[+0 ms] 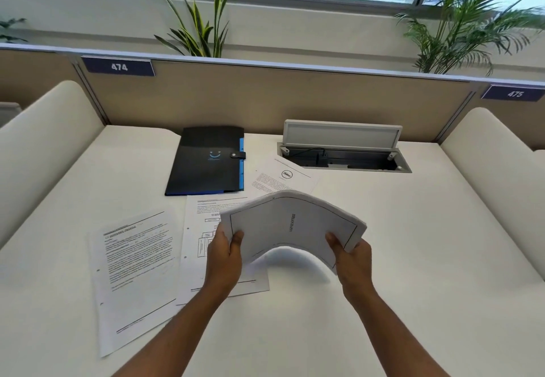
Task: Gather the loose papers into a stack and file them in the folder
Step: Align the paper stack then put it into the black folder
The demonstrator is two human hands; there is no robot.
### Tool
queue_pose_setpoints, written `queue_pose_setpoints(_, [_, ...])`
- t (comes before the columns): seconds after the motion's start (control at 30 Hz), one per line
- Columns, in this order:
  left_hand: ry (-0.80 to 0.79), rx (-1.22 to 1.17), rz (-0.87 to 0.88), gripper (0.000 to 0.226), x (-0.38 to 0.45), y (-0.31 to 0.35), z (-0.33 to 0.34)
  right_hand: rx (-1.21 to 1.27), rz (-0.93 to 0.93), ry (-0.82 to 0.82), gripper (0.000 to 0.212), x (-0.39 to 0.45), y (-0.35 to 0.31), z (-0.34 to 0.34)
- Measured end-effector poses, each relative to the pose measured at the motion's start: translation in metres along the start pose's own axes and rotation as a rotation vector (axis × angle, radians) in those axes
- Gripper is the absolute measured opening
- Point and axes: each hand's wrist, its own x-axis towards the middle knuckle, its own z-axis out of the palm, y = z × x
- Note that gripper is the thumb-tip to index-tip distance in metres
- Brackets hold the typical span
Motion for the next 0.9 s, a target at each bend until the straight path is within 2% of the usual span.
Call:
queue_pose_setpoints(0.2, [-0.043, -0.001, -0.06, 0.051, -0.007, -0.011, -0.004, -0.008, 0.101, -0.04, 0.013, -0.007, 0.015, -0.005])
queue_pose_setpoints(0.37, [0.011, 0.055, -0.037, 0.045, -0.003, -0.004, 0.0, 0.01, -0.003, 0.017, 0.01, 0.001, 0.002, -0.008])
queue_pose_setpoints(0.43, [0.039, 0.068, -0.028, 0.048, 0.002, 0.002, 0.002, -0.002, -0.062, -0.01, 0.039, 0.002, -0.004, -0.007])
queue_pose_setpoints(0.5, [0.057, 0.045, -0.068, 0.05, 0.004, 0.003, 0.002, -0.092, -0.028, 0.036, 0.072, 0.0, -0.005, -0.006])
queue_pose_setpoints(0.57, [0.064, 0.0, -0.13, 0.05, 0.005, 0.001, 0.002, -0.175, 0.05, 0.124, 0.086, -0.003, -0.002, -0.003])
queue_pose_setpoints(0.63, [0.085, -0.088, -0.191, 0.047, 0.005, -0.004, 0.003, -0.126, 0.161, 0.143, 0.092, -0.009, 0.001, 0.004])
queue_pose_setpoints(0.7, [0.107, -0.229, -0.273, 0.042, 0.002, -0.006, 0.007, 0.105, 0.32, 0.055, 0.09, -0.012, 0.004, 0.013])
queue_pose_setpoints(0.77, [0.075, -0.38, -0.351, 0.031, -0.007, -0.005, 0.015, 0.357, 0.452, -0.12, 0.075, -0.017, 0.003, 0.022])
queue_pose_setpoints(0.83, [0.015, -0.491, -0.378, 0.025, -0.018, -0.003, 0.025, 0.512, 0.465, -0.225, 0.058, -0.019, -0.002, 0.032])
queue_pose_setpoints(0.9, [-0.067, -0.581, -0.36, 0.032, -0.03, 0.0, 0.029, 0.582, 0.381, -0.194, 0.049, -0.017, -0.008, 0.038])
